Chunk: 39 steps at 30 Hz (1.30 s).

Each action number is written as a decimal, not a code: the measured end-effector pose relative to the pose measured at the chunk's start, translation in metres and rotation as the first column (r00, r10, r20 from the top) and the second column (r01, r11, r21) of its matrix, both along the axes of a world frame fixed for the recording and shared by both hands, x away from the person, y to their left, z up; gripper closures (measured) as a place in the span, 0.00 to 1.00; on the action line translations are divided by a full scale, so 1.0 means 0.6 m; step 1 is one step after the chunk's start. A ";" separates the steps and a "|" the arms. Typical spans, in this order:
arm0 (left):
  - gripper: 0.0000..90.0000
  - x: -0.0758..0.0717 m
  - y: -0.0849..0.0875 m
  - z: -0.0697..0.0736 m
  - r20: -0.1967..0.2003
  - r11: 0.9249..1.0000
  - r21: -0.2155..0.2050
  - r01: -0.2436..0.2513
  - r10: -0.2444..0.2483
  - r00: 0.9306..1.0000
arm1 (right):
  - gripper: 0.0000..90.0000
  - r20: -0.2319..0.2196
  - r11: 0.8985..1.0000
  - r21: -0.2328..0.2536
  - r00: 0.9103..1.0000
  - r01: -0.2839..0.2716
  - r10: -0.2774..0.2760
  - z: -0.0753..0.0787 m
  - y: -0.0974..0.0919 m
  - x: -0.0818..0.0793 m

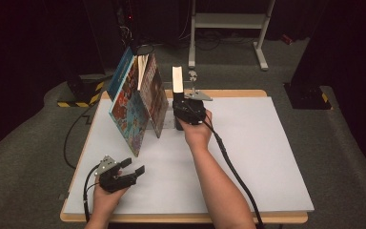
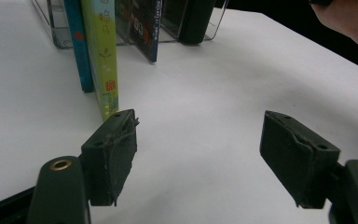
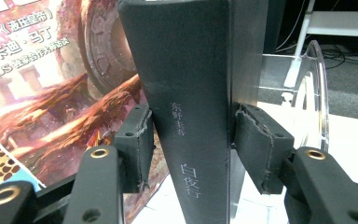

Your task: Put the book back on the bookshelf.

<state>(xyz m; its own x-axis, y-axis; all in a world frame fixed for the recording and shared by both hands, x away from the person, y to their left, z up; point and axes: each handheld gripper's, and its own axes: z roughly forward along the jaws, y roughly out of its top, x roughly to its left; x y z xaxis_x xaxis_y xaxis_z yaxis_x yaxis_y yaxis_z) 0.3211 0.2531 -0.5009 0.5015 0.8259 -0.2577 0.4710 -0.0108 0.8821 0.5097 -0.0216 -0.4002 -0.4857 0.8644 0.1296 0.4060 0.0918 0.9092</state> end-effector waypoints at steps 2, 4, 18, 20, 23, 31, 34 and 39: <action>0.31 0.000 0.000 0.000 0.000 1.000 0.000 0.000 0.000 1.000 | 0.53 0.000 1.000 0.001 1.000 0.000 0.000 0.000 0.000 0.002; 0.31 0.000 0.000 0.000 0.000 1.000 -0.001 0.000 0.000 1.000 | 0.52 -0.004 1.000 0.002 1.000 0.001 -0.001 0.000 0.001 0.004; 0.31 -0.001 -0.001 0.000 0.001 1.000 -0.001 0.000 0.000 1.000 | 0.51 -0.012 1.000 -0.002 1.000 -0.007 0.007 0.001 0.003 0.013; 0.31 0.000 -0.001 0.000 0.002 1.000 -0.002 0.001 -0.001 1.000 | 0.51 -0.011 1.000 0.000 1.000 -0.007 0.007 0.000 0.003 0.014; 0.31 0.000 -0.001 0.000 0.008 1.000 0.000 0.002 -0.002 1.000 | 0.49 -0.015 1.000 -0.015 1.000 -0.001 0.001 0.002 0.003 0.010; 0.31 0.002 0.001 0.000 0.013 1.000 0.016 -0.002 0.002 1.000 | 0.31 -0.041 0.997 -0.032 0.997 -0.070 0.069 0.004 -0.018 -0.022; 0.30 0.001 0.000 0.001 0.016 0.999 0.031 -0.006 0.005 1.000 | 0.28 -0.055 0.995 -0.063 0.996 -0.077 0.074 -0.012 -0.045 -0.050; 0.30 0.001 -0.003 0.001 0.018 0.998 0.056 -0.017 0.016 1.000 | 0.28 -0.086 0.996 -0.077 0.996 -0.044 0.037 -0.062 -0.135 -0.107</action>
<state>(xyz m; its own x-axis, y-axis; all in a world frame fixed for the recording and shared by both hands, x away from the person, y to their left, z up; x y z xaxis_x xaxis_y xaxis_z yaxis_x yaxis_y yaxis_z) 0.3217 0.2514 -0.5002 0.4917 0.8471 -0.2017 0.4559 -0.0531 0.8885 0.4453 -0.1028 -0.4377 -0.5106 0.8536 0.1035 0.4753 0.1799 0.8612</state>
